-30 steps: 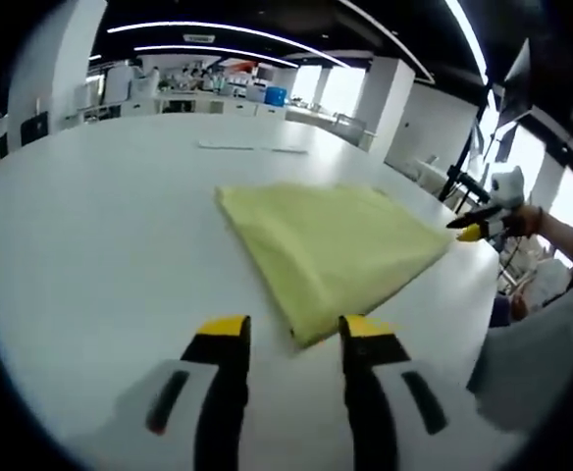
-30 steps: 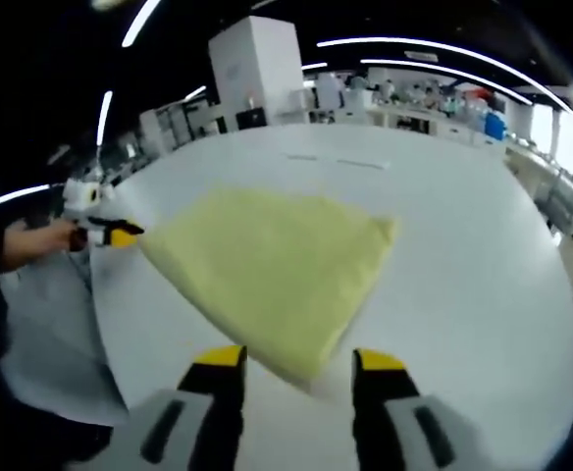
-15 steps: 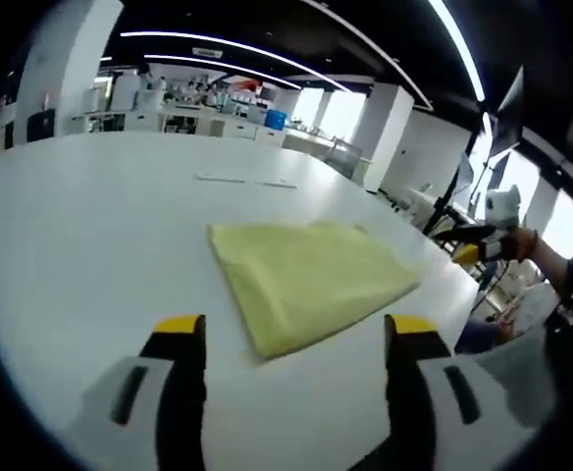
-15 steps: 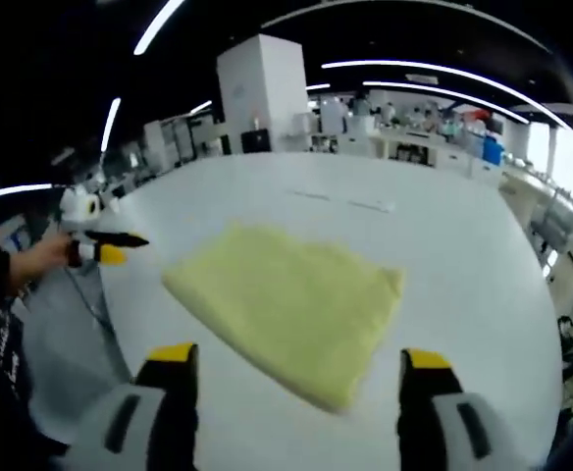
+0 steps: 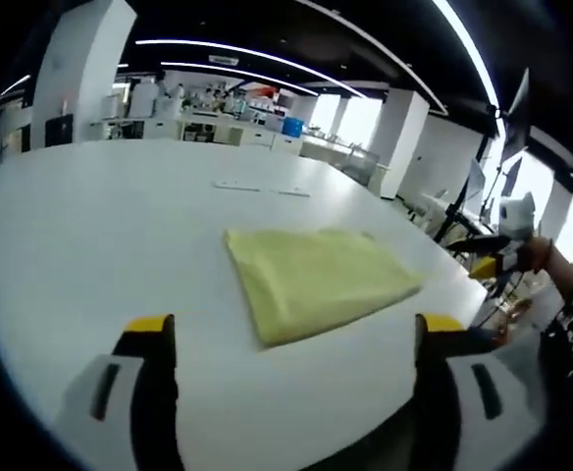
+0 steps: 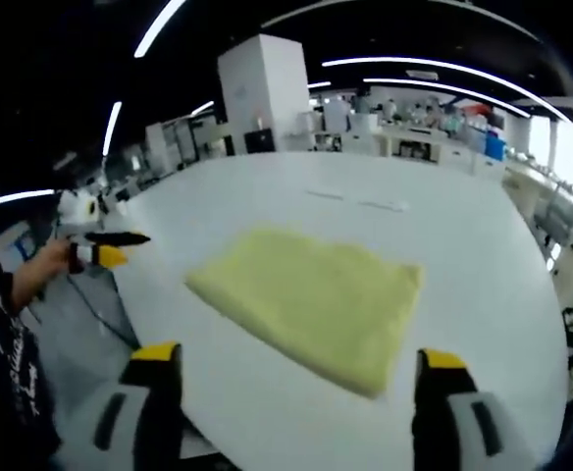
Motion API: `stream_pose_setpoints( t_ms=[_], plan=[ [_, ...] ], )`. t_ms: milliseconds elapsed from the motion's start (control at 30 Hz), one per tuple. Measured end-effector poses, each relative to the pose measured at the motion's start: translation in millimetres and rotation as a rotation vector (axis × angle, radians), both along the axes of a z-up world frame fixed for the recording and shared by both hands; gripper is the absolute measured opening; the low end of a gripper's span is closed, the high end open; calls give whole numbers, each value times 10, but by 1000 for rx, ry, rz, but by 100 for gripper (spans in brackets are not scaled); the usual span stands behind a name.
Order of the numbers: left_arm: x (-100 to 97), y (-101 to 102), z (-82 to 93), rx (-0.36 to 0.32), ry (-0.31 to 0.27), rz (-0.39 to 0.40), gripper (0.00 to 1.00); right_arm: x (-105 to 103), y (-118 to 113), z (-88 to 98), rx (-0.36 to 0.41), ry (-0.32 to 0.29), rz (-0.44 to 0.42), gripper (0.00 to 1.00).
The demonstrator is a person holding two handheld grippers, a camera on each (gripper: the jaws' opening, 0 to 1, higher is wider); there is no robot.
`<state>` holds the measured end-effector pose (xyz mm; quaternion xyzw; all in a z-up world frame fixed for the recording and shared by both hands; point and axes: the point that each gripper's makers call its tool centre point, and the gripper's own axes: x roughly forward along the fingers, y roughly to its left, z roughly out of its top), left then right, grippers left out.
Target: Fold the garment on the visible template until the final outline fits inside the template.
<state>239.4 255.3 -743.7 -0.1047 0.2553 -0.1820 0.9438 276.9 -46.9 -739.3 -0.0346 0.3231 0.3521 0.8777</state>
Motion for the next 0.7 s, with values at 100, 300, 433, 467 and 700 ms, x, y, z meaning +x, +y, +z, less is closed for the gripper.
stream_pose_setpoints(
  t_ms=[100,300,433,467,700],
  plan=[
    [1,14,-32,21,10,7,99,-28,-15,-10,-1,-4,-6,100],
    [14,52,52,-34,-12,37,99,-38,-65,-60,-42,1,10,100],
    [8,66,39,-43,-6,45,99,-5,-82,-46,-45,-1,8,100],
    [3,68,16,-34,3,42,99,9,-93,-43,-45,1,2,100],
    [-19,30,-25,32,28,21,99,41,-100,-13,-39,-5,-12,98]
  ],
)
